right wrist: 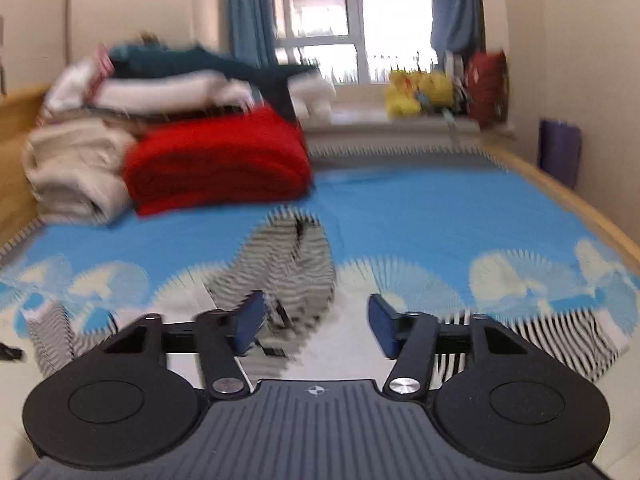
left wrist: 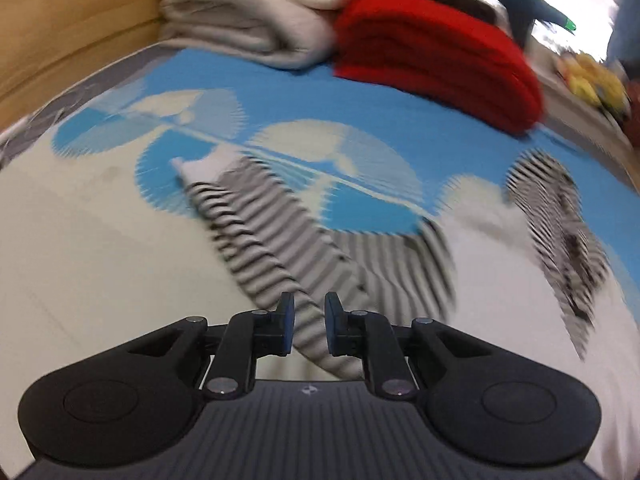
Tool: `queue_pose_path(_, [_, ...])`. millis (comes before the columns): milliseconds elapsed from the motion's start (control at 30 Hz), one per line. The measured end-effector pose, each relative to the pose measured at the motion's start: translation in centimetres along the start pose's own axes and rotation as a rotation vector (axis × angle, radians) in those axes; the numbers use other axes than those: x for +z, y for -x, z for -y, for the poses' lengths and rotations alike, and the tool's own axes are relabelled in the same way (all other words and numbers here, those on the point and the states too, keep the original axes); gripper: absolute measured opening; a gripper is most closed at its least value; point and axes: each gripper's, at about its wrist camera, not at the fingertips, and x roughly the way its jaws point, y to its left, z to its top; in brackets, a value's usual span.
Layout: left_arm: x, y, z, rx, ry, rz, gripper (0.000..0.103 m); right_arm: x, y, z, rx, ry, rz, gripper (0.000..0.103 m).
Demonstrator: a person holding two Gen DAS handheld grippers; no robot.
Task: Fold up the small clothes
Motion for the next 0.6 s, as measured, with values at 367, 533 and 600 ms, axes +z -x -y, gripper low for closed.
queue_pose_path(367, [1.6,-7.4,-8.0,0.045,0.368,0.040,0.045,-1.0,-4.9,-0.8,0.110,0.021,-0.136,0.044])
queue_pose_path(533, [2.7,-9.3,-10.6,0.001,0.547,0.014,0.049,-1.6,-6.2,-0.5,0.090,0.067,-0.173,0.044])
queue_pose_path(600, [2.9,-10.1,-11.0,-0.011,0.570,0.003,0.049,-2.0,-6.7,-0.2,0.079,0.076,-0.199,0.044])
